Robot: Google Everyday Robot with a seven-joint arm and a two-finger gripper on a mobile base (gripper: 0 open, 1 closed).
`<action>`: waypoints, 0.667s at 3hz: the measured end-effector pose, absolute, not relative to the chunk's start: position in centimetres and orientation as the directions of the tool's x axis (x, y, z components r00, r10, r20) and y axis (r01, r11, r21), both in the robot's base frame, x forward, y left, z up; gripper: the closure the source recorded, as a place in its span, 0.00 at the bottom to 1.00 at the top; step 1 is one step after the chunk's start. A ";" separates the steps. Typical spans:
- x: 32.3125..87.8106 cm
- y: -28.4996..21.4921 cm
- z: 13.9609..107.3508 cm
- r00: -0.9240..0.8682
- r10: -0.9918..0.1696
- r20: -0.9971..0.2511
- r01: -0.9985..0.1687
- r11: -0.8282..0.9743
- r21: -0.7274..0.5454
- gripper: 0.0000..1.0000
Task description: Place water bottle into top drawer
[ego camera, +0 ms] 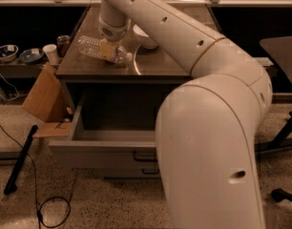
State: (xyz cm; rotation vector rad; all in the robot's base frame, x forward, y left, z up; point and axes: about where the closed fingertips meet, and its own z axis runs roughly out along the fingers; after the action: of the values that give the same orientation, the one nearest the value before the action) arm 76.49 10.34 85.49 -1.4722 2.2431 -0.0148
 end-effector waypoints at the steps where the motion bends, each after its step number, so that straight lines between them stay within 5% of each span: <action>1: 74.3 8.7 86.6 -0.300 -0.854 -0.426 -0.859 0.436 -0.269 1.00; 2: 70.6 7.9 87.6 -0.257 -0.850 -0.460 -0.859 0.419 -0.294 1.00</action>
Offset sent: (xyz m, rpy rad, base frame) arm -0.1096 -0.0362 0.0312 0.1039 -0.1355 0.0764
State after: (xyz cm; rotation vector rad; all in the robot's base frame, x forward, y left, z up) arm 70.55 7.87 87.59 -1.4418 2.1200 0.0213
